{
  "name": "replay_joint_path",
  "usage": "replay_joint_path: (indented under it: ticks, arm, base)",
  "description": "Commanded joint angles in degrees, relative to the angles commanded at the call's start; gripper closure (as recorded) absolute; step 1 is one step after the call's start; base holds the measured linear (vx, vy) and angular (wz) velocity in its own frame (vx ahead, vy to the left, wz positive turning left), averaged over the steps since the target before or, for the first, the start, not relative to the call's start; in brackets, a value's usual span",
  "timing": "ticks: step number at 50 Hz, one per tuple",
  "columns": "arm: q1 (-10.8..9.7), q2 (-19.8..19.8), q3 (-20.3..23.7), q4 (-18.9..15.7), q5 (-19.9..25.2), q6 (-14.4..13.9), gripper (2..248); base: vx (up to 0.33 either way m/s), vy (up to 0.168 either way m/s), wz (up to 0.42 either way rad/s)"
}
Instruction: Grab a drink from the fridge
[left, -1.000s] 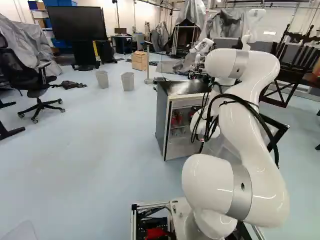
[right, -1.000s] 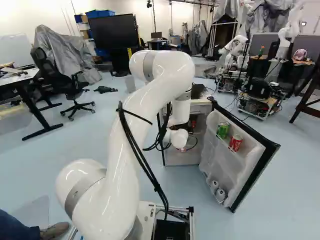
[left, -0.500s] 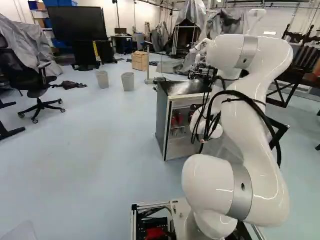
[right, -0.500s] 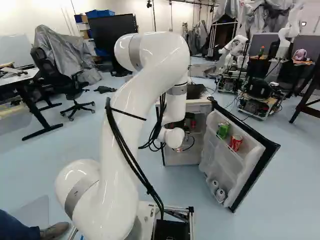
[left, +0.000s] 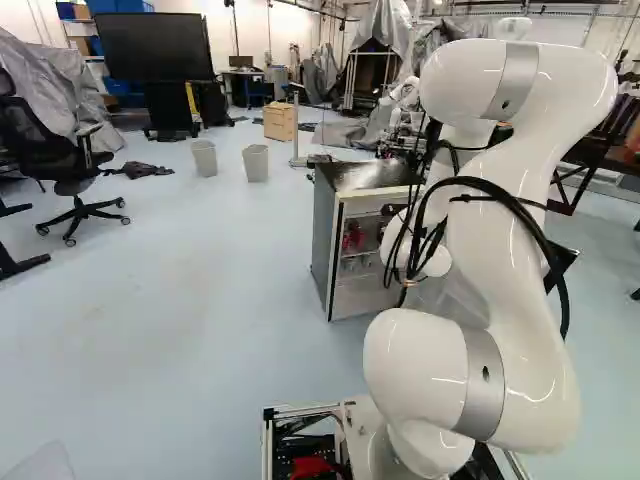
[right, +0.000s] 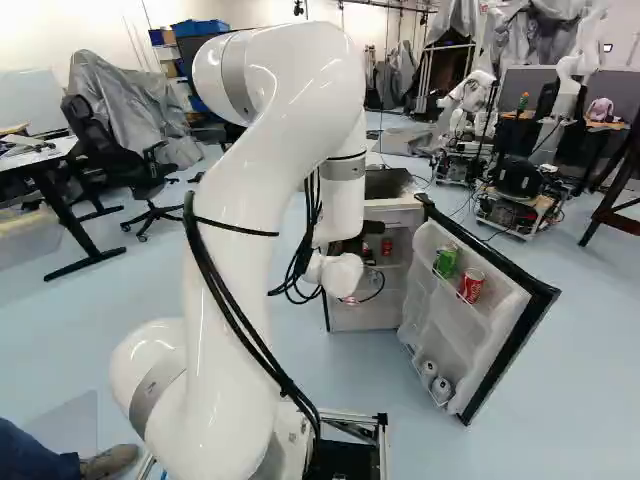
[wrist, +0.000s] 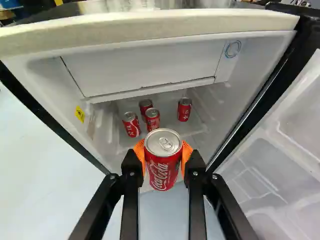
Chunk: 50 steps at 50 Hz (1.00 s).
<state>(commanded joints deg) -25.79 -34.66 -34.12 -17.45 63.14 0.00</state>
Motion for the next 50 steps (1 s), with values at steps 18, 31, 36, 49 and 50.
replay_joint_path:
  ticks: [18,31,36,49,50]
  arm:
    - [0.0,3.5,1.5,0.0,0.0,0.0,158]
    - [-0.1,6.3,3.0,0.0,0.0,0.0,158]
    - [-0.2,7.7,3.9,0.0,0.0,0.0,158]
    - [-0.4,11.0,6.0,0.0,0.0,0.0,158]
    - [-0.4,11.2,6.1,0.0,0.0,0.0,158]
  base:
    - [0.000,0.000,0.000]
    - [0.000,0.000,0.000]
    - [0.000,0.000,0.000]
    - [0.000,0.000,0.000]
    - [0.000,0.000,0.000]
